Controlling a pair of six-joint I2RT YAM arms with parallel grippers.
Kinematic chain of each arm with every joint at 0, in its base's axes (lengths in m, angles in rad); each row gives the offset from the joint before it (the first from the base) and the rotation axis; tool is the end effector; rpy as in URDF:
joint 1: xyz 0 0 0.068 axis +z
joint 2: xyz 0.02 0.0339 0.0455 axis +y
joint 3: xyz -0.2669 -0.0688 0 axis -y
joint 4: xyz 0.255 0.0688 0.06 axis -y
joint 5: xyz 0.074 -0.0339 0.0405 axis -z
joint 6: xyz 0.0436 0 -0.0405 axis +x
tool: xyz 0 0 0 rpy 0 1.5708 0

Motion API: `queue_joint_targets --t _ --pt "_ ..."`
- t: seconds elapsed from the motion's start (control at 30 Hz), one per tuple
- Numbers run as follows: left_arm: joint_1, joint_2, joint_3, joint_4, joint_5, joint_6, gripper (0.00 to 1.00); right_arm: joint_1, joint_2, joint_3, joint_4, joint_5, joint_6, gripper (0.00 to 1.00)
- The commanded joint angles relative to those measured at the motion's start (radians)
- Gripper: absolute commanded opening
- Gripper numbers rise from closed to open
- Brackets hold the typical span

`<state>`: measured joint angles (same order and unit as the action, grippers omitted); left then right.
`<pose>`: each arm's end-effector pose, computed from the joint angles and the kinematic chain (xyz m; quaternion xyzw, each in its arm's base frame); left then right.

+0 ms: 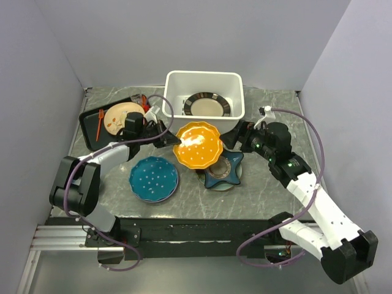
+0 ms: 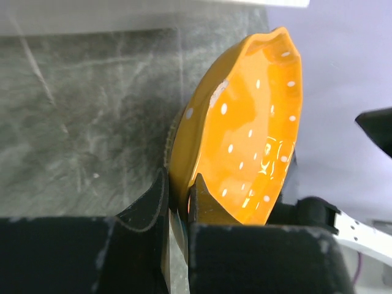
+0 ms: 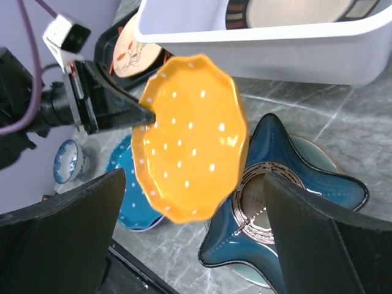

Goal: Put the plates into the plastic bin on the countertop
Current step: Place the plate in the plastic bin.

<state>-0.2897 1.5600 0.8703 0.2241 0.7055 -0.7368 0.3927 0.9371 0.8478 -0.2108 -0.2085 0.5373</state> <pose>0.3252 -0.1264 0.2163 -0.0002 0.8191 -0.4980 0.2847 0.2116 0.0974 0.3311 -0.0038 0.8029 0.3395 0.4900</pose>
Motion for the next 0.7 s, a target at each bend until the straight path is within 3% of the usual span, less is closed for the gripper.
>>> queue_joint_targets --t 0.0,0.27,0.67 --pt "0.000 -0.118 0.140 -0.066 -0.082 0.051 0.01 -0.008 0.028 -0.023 0.086 -0.066 -0.011 1.00" --pt "0.000 -0.137 0.205 -0.135 -0.138 0.036 0.01 -0.012 0.114 0.048 0.070 -0.107 -0.062 1.00" --pt "0.000 -0.054 0.305 -0.106 -0.130 0.011 0.01 -0.031 0.077 -0.041 0.077 -0.131 -0.046 1.00"
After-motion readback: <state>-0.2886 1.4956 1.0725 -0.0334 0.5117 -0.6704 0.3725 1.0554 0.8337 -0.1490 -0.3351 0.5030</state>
